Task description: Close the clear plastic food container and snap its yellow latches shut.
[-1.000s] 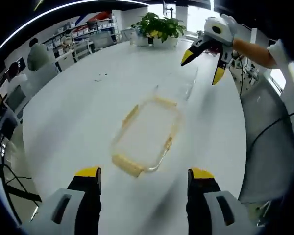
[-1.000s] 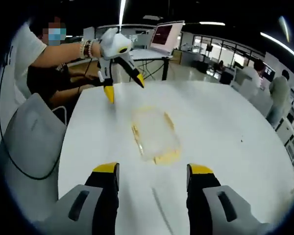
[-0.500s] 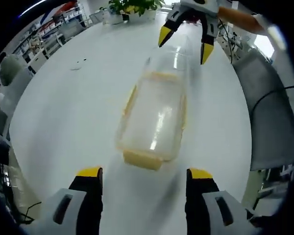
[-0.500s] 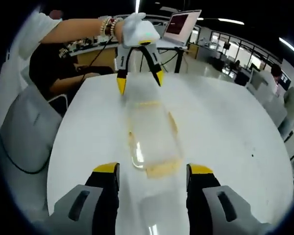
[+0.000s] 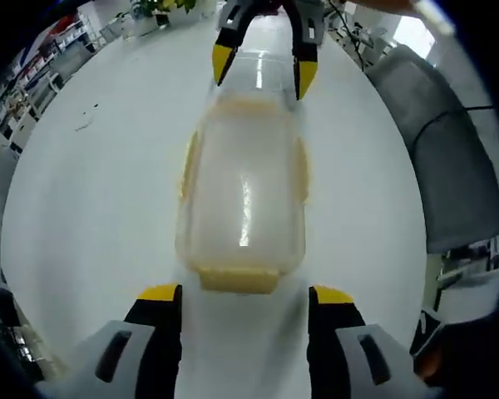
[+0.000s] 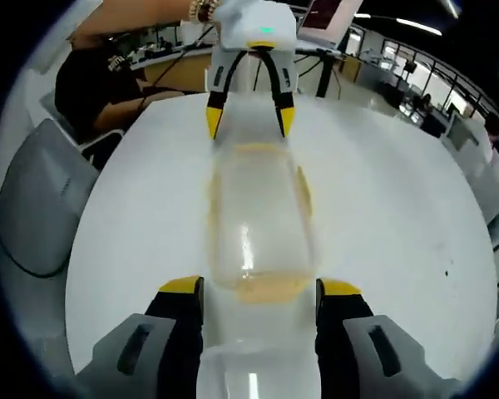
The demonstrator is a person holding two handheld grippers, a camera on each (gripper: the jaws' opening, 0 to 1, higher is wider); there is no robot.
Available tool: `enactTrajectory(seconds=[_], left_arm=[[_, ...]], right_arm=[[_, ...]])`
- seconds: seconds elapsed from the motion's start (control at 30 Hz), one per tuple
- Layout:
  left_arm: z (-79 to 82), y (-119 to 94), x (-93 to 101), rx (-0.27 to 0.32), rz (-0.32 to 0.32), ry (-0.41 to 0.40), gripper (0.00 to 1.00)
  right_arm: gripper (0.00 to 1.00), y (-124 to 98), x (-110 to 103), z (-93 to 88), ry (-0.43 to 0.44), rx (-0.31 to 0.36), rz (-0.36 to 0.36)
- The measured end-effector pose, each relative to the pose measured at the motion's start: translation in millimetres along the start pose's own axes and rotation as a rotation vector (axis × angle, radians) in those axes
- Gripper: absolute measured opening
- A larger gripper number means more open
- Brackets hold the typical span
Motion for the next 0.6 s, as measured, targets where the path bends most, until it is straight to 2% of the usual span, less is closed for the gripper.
enactTrajectory(seconds=[0.13,0.2,0.33,0.47,0.6], left_arm=[[6.0,2.8,-0.5,0.013,-0.016,0.017,0.54],[8.4,3.8,-1.5,0.012,-0.023,0.019,0.50],[6.2,6.2,-1.7,-0.012,-0.034,0.028,0.47],[5.9,8.5,-0.7,-0.011,-0.047,0.021,0.44],[6.3,11.4,-2.6,-0.009,-0.042,0.023,0.37]], right_arm=[[0.51,8.3,4.7,-3.9,0.001,-0.030,0.018],[0.49,11.8,6.2,-8.2,-0.009,-0.062,0.029],[0.48,15.6,5.8,-10.6,-0.011,-0.083,0.053],[0.48,15.7,6.2,-10.4,-0.031,-0.098,0.062],[0.37,15.9,6.2,-11.9,-0.049,-0.118,0.069]])
Point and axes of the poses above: the point that each gripper's makers call its tool centre point, and the gripper's own axes: y roughly forward along the fingers, x roughly to its right, z roughly out of its top, the point moved 1 cm from there along -y, roughly backward along the fingers, and after that the axes turned 4 degrees about x, right-handed, at the moved point
